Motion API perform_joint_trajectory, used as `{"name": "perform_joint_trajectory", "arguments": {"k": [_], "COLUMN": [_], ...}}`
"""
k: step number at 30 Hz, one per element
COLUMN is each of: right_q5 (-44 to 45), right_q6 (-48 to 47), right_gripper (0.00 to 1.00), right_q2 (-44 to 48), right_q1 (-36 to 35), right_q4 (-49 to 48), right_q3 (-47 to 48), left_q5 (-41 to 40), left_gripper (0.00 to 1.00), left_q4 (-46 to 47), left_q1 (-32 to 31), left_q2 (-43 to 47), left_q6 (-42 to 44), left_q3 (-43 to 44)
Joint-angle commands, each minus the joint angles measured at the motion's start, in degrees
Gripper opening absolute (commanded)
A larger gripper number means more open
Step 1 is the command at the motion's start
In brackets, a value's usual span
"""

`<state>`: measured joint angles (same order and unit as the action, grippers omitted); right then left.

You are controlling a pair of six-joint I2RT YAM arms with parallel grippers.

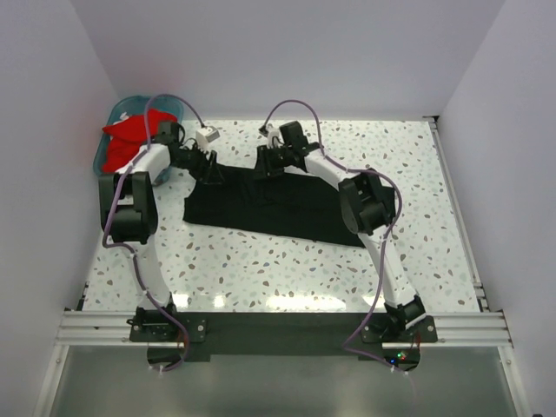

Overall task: Fold and stack the t-shirts
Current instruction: Fold the tshirt

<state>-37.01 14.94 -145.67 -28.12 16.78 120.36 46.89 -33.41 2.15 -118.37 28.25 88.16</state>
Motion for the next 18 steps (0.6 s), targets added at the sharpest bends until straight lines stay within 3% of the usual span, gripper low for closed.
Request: {"name": "perform_joint_trajectory", "arguments": {"k": [1, 18], "right_q5": [-0.9, -5.4], "right_q6": [3.2, 0.2], "right_gripper": [0.37, 0.41], "right_q2": [1.0, 6.7], "right_q1": [0.3, 2.0], "right_q4": [-5.1, -2.7], "right_q3": [3.6, -5.4], "left_q5": [1.3, 2.9], "left_gripper": [0.60, 0.61], "left_q4": [0.9, -0.2], "left_q1": [0.5, 0.7], "left_q2": [3.5, 2.0], "left_q6": [2.0, 3.0], "left_q3": [-0.6, 1.0]}}
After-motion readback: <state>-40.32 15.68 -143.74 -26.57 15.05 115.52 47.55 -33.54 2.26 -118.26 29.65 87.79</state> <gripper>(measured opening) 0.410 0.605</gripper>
